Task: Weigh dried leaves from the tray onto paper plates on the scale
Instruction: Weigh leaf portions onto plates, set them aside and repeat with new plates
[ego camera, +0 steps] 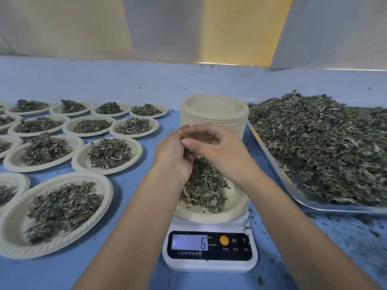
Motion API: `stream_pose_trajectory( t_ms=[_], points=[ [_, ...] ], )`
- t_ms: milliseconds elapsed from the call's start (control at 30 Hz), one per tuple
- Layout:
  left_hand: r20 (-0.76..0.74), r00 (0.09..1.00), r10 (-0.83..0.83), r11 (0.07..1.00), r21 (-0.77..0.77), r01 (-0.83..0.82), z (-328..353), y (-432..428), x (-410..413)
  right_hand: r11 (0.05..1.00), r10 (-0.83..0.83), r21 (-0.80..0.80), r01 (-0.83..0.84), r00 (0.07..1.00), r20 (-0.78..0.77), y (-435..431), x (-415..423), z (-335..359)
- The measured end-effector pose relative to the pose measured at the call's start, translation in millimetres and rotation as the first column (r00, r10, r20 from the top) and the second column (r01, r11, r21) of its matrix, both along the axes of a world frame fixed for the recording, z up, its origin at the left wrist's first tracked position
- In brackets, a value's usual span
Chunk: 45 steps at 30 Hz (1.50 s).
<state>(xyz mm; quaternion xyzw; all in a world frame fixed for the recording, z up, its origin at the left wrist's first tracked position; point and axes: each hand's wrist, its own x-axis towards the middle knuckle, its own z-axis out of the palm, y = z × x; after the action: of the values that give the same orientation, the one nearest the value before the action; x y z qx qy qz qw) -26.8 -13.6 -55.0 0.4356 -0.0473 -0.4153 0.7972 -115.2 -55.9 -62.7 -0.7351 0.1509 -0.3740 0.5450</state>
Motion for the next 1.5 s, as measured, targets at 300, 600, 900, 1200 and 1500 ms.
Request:
stream_pose_trajectory(
  t_ms=[300, 600, 900, 1200, 1500],
  points=[
    [0.08, 0.997, -0.013, 1.0, -0.026, 0.016, -0.6, -3.2, -1.6, 0.987, -0.114, -0.126, 0.105, 0.991, -0.067, -0.3, -0.4, -4.2],
    [0.037, 0.999, -0.038, 0.998, -0.057, 0.04, 1.7, -0.9, -3.1, 0.956, -0.214, -0.213, 0.2, 0.976, -0.046, 4.9, 1.0, -4.0],
    [-0.054, 0.998, -0.013, 0.995, -0.102, 0.008, 4.3, 1.8, 4.8, 0.978, -0.202, -0.049, 0.202, 0.979, 0.016, -2.8, 0.6, -0.7],
    [-0.088, 0.996, -0.021, 0.984, -0.179, 0.005, 11.1, 10.5, 11.8, 0.981, -0.176, 0.102, 0.166, 0.979, 0.106, -13.4, -5.9, 4.0],
    [-0.101, 0.994, 0.03, 0.982, -0.183, -0.049, 11.6, 15.7, 20.2, 0.96, -0.258, -0.129, 0.249, 0.964, -0.061, -20.2, -8.7, -0.8]
  ],
)
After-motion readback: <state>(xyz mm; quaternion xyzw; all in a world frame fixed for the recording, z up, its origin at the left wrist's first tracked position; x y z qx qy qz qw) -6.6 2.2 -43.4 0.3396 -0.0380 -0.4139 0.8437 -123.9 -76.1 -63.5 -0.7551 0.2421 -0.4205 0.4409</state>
